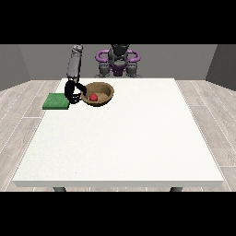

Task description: Pick the cup and pour the ball into the bowl, then pick the bowl and place it on the pad

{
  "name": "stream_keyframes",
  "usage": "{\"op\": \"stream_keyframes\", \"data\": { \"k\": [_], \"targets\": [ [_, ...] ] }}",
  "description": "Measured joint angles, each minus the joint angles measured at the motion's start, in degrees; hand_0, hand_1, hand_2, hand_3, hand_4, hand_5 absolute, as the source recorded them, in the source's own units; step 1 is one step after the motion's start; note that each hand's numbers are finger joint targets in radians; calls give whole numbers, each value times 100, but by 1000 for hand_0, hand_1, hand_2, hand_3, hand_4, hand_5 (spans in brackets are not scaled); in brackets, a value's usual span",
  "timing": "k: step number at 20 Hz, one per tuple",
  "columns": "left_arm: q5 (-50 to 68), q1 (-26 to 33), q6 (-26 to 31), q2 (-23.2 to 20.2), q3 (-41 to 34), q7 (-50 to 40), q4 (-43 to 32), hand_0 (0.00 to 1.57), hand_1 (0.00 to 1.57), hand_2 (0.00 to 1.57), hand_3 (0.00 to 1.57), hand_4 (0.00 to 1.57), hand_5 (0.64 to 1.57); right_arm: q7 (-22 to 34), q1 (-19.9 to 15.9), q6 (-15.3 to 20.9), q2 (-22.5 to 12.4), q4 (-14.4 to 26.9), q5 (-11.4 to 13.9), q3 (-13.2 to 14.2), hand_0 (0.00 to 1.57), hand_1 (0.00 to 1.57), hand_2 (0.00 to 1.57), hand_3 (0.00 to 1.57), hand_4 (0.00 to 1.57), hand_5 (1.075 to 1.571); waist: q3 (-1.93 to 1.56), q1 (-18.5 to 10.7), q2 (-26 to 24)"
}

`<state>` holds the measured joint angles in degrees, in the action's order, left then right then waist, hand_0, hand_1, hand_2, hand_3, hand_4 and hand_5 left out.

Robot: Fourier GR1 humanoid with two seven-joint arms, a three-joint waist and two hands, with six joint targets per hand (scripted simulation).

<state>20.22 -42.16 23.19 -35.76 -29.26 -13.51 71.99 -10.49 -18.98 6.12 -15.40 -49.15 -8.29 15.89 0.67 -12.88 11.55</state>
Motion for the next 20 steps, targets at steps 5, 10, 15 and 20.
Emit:
{"op": "stream_keyframes", "data": {
  "k": [5,10,15,20],
  "targets": [
    [-30,299,141,-210,-217,230,-415,0,0,0,0,1204,1537,1033,-117,33,-938,-111,173,81,1571,1571,1571,865,1061,1556,-36,393,-173],
    [-111,604,168,-257,-269,476,-596,0,0,0,0,1198,1545,1574,-301,-282,-1674,-79,293,106,1571,1571,1571,545,1101,1567,-55,673,-317],
    [-93,750,171,-366,-358,687,-680,0,0,0,0,1203,1542,1831,-624,-734,-2335,208,80,449,1571,1571,1571,381,1123,1568,-63,805,-229],
    [-70,990,318,-516,-444,1020,-870,0,0,0,0,1211,1554,1737,-712,-891,-2461,405,88,510,1571,1571,1571,381,1123,1568,-66,866,-155]
  ]
}}
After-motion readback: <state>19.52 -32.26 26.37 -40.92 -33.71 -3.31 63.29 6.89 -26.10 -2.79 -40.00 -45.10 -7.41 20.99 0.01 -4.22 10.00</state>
